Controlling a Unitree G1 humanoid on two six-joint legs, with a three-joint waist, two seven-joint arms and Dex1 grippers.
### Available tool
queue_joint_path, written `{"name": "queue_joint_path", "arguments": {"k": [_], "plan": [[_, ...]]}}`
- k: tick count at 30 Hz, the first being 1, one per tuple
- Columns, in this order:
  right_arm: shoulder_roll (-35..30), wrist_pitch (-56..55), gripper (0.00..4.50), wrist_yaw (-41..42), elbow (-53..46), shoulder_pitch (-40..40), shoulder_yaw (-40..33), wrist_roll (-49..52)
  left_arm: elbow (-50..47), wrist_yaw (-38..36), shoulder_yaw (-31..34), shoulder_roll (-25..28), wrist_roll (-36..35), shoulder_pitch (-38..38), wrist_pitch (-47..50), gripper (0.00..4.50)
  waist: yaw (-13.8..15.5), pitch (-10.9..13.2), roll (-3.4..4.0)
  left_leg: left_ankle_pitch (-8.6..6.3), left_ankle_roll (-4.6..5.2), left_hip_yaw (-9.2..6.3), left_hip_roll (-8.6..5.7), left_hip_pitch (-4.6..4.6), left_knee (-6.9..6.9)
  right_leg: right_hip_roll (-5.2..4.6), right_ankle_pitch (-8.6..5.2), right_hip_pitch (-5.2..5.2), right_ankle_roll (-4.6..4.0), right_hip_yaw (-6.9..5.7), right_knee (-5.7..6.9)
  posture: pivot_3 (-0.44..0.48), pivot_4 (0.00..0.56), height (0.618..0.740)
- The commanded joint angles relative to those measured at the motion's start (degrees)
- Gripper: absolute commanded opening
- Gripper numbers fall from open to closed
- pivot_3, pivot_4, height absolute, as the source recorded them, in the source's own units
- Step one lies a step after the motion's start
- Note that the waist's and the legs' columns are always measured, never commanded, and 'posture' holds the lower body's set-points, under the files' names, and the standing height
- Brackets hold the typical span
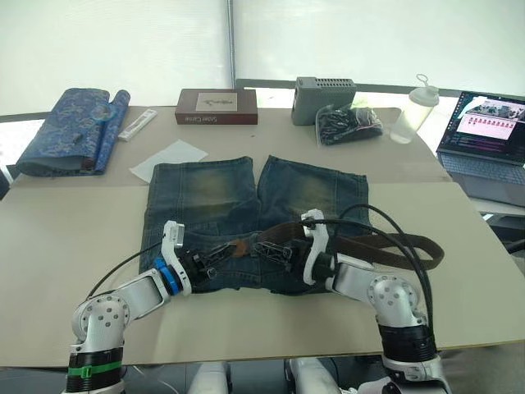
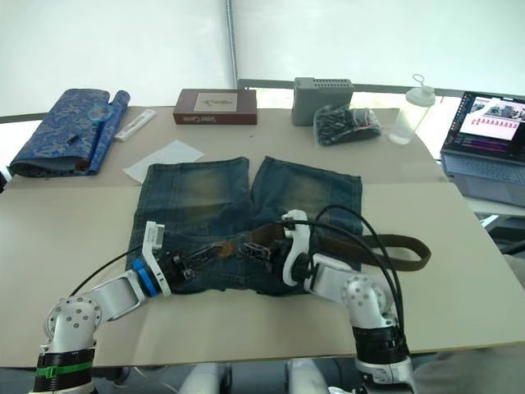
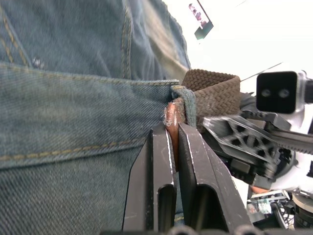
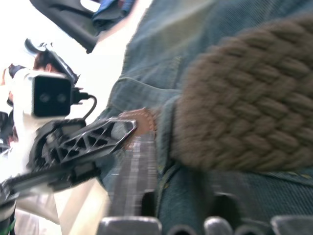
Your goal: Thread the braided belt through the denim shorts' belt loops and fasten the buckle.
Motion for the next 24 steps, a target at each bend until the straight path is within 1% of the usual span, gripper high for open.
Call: {"name": "queue_joint_path", "arguments": {"k": [1, 2, 4, 5, 6, 7, 8, 9, 11, 13, 16, 21, 24], "plan": [[-7.3, -4.6, 1.71, 6.3, -7.3, 1.5, 1.1, -5.1, 0.0, 1.5, 2.8, 0.3, -3.2, -1.5, 0.3, 0.00, 0.0, 0.0, 0.00, 0.00, 0.00, 0.01, 0.00, -0.01, 0.01, 0.00, 0.00, 0.00, 0.00, 0.00, -0.01, 0.000, 0.150, 0.718], [-8.7, -5.5, 1.71, 7.1, -7.7, 1.8, 1.1, -6.3, 0.2, 2.0, 3.3, 0.3, -3.9, -1.5, 0.4, 0.00, 0.0, 0.0, -0.01, 0.00, 0.00, 0.02, -0.01, -0.01, 0.01, -0.01, 0.00, 0.00, 0.02, 0.02, -0.03, 0.000, 0.150, 0.718], [-11.1, -8.2, 1.11, 7.5, -6.5, 1.9, 2.4, -11.1, 0.5, 2.3, 3.7, 1.0, -4.4, -1.5, 0.6, 0.00, -0.2, 0.0, -0.02, 0.00, 0.00, 0.01, 0.00, 0.02, 0.01, -0.01, 0.00, 0.00, 0.01, 0.01, -0.01, 0.000, 0.150, 0.718], [-13.1, -10.4, 0.87, 8.5, -5.2, 1.9, 4.8, -15.0, 0.8, 2.3, 4.4, 1.8, -5.1, -1.3, 1.1, 0.00, -0.4, 0.0, -0.02, 0.00, 0.00, 0.02, 0.00, 0.06, 0.01, 0.00, 0.01, 0.00, 0.00, 0.02, 0.01, 0.000, 0.150, 0.718], [-14.4, -12.0, 0.46, 9.4, -4.2, 1.9, 6.5, -17.9, 1.0, 2.3, 4.9, 2.4, -5.7, -1.2, 1.5, 0.00, -0.5, 0.0, -0.02, 0.00, 0.00, 0.02, 0.00, 0.10, 0.00, 0.01, 0.03, -0.01, -0.05, 0.02, 0.03, 0.000, 0.150, 0.718], [-15.6, -13.2, 0.17, 9.8, -2.6, 1.9, 8.3, -20.7, 1.5, 2.1, 5.8, 3.6, -6.5, -1.1, 2.1, 0.00, -0.5, 0.0, -0.02, 0.00, 0.00, 0.01, 0.00, 0.14, 0.00, 0.04, 0.06, -0.02, -0.10, 0.03, 0.05, 0.000, 0.150, 0.718], [-16.6, -14.1, 0.08, 10.3, -1.2, 1.8, 9.9, -23.2, 2.0, 1.6, 6.7, 5.0, -7.3, -1.0, 2.8, 0.00, -0.5, 0.0, -0.02, 0.00, 0.00, 0.00, 0.01, 0.17, 0.00, 0.07, 0.08, -0.02, -0.14, 0.02, 0.06, 0.000, 0.150, 0.718], [-17.0, -14.7, 0.08, 10.7, -0.3, 1.9, 10.8, -24.8, 2.3, 1.3, 7.2, 6.0, -7.8, -0.9, 3.2, 0.00, -0.5, 0.0, -0.02, 0.00, 0.00, -0.03, 0.02, 0.19, 0.00, 0.10, 0.10, -0.02, -0.17, 0.02, 0.07, 0.000, 0.150, 0.718], [-18.3, -15.6, 0.08, 11.3, 1.9, 2.2, 12.6, -28.2, 4.4, 0.2, 9.2, 9.6, -9.2, -0.7, 4.7, 0.00, -0.5, 0.0, -0.02, 0.01, -0.01, -0.04, 0.02, 0.19, 0.00, 0.13, 0.13, -0.07, -0.22, 0.04, 0.13, 0.000, 0.150, 0.718], [-20.0, -16.8, 0.08, 12.5, 3.6, 2.8, 13.8, -31.3, 7.1, -2.6, 12.1, 14.6, -10.9, -0.1, 7.2, 0.00, -0.4, 0.0, -0.05, 0.01, -0.01, -0.08, 0.02, 0.29, 0.00, 0.16, 0.10, 0.00, -0.26, 0.03, 0.13, 0.000, 0.150, 0.718], [-22.1, -18.9, 0.08, 14.2, 5.5, 3.5, 14.4, -34.6, 10.5, -6.3, 15.3, 20.5, -12.9, 0.9, 10.0, 0.00, -0.3, -0.1, -0.11, 0.01, -0.01, -0.06, 0.03, 0.30, 0.01, 0.15, -0.06, 0.01, -0.53, 0.04, 0.09, 0.000, 0.150, 0.718], [-23.6, -21.0, 0.08, 15.9, 8.2, 3.4, 13.0, -37.4, 15.2, -12.6, 18.4, 27.7, -11.1, 3.8, 12.4, 0.00, 0.2, -0.2, -0.35, 0.00, -0.03, 0.04, 0.01, 0.44, 0.01, -0.06, -0.12, 0.16, -0.62, -0.04, -0.05, 0.000, 0.150, 0.718], [-24.2, -22.0, 0.08, 16.8, 9.4, 3.5, 11.7, -38.1, 17.7, -15.7, 19.0, 30.0, -8.6, 5.4, 11.8, 0.00, 0.6, -0.3, -0.55, -0.02, -0.06, 0.11, 0.02, 0.62, 0.01, -0.21, -0.13, 0.10, -0.63, -0.08, -0.15, 0.000, 0.150, 0.718]]}}
